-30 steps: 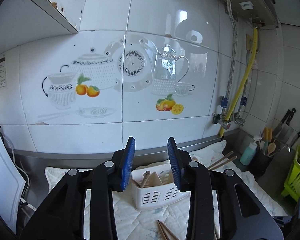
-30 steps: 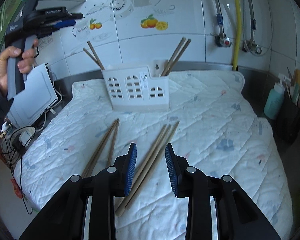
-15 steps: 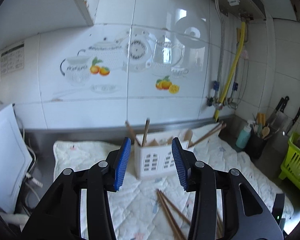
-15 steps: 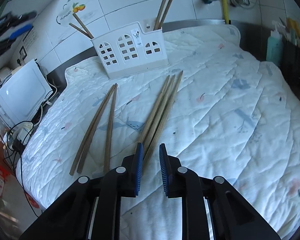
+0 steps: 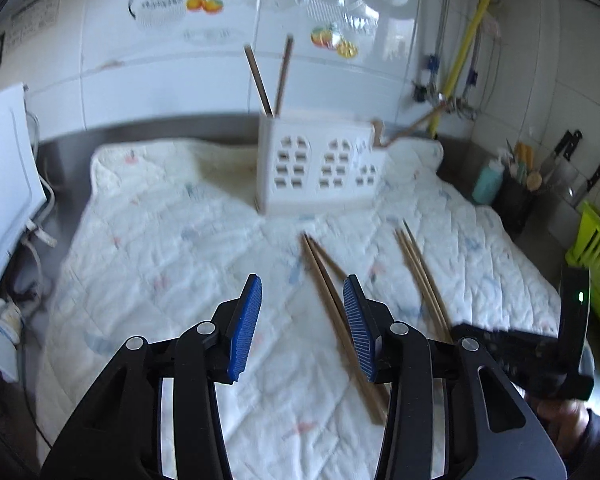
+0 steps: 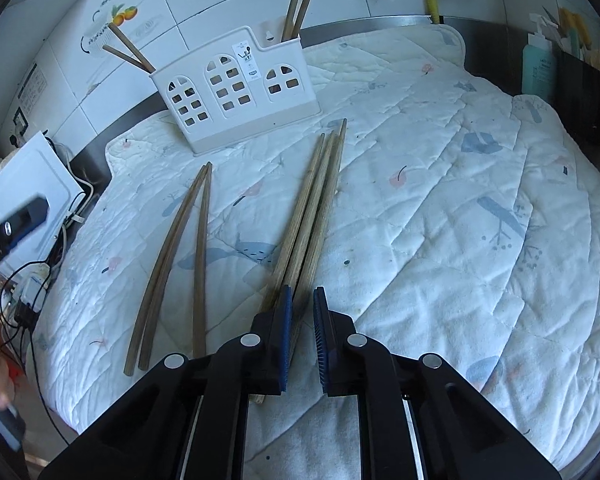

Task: Organize utensils
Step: 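Open both grippers and move them back over the remaining chopsticks, then grasp a wooden chopstick with the left gripper while the right gripper grasps another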

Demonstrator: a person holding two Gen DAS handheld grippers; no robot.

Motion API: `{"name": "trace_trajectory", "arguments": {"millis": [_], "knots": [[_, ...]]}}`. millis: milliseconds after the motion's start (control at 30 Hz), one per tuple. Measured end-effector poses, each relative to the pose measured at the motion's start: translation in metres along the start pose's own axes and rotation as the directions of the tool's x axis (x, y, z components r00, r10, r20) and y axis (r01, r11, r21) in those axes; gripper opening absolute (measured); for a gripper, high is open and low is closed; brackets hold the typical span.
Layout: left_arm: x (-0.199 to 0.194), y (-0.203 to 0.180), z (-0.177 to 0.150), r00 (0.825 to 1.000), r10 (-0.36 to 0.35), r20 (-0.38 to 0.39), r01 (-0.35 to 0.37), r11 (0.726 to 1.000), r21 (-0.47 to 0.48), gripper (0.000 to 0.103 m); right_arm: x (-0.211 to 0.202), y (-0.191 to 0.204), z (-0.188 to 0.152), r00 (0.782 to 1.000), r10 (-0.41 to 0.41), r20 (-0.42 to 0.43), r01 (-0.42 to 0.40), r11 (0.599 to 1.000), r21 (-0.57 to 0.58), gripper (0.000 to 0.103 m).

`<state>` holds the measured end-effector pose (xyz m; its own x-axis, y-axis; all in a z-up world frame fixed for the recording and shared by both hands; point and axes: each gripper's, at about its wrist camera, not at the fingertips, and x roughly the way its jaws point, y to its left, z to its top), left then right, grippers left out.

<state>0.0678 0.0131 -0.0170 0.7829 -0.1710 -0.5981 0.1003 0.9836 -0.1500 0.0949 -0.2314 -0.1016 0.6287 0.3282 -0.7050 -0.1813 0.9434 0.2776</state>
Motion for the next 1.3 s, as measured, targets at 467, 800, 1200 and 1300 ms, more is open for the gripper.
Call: {"name": "trace_trajectory", "arguments": {"millis": [467,800,1200,1300], "knots": [[0.045,-0.025,-0.054,0.984,-0.053,-0.169,0.045,0.998,-0.051,0.040,-0.004,0.006,-0.005,0.980,-0.194,0.051,0.200,0.969,-0.143,0.007],[0.061,-0.029,-0.056,0.981,-0.011,-0.196,0.006,1.000,-0.028,0.022,-0.017,0.003,-0.002,0.993,-0.097,0.072,0.103,0.991,-0.089,0.007],[0.076,-0.032,-0.045,0.973,0.162,-0.166,-0.163,0.987,0.005,0.007,-0.011,0.002,-0.007,0.998,-0.048,0.036,0.049,0.998,-0.034,0.016],[0.074,-0.019,-0.044,0.974,0.158,-0.164,-0.162,0.987,-0.014,0.007,-0.005,0.002,-0.008,0.999,-0.046,0.025,0.047,0.999,-0.021,0.016]]}}
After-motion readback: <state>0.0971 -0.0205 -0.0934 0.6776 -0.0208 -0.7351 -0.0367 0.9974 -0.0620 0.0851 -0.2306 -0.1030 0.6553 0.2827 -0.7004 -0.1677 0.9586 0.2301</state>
